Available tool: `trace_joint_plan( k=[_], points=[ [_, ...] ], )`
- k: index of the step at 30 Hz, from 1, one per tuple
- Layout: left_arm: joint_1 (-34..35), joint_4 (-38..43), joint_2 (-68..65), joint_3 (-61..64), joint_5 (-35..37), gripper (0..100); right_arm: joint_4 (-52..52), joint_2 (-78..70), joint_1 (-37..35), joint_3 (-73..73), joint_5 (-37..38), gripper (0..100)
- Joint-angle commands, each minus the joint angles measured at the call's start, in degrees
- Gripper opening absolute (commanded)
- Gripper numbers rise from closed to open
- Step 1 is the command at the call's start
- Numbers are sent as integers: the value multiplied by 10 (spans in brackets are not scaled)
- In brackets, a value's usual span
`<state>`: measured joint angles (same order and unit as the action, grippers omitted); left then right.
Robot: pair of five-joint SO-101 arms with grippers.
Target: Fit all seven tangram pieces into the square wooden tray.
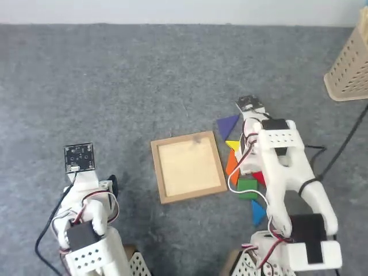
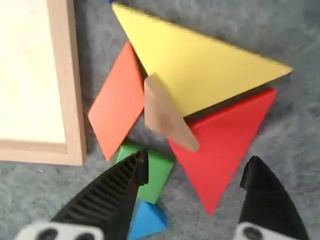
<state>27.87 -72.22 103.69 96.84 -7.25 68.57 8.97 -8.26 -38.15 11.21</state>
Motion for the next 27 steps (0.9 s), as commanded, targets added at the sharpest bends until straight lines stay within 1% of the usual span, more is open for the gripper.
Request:
trace_joint_plan(
  k=[1,4,6,9,15,19,27],
  points=[
    [-3,-2,7,-3,5,225,-14,73,34,-8,8,303],
    [-3,-2,7,-3,5,225,-15,99,65,-17,8,303],
    [-3,-2,7,-3,5,225,-24,105,73,-25,7,303],
    [-3,-2,7,-3,5,225,-53,91,66,-45,-6,303],
    [-3,-2,7,-3,5,225,-81,26,36,-40,-7,303],
    [-3,-2,7,-3,5,225,-120,-5,36,-40,-7,303],
    [-3,-2,7,-3,5,225,-145,-27,34,-39,-7,303]
  ],
)
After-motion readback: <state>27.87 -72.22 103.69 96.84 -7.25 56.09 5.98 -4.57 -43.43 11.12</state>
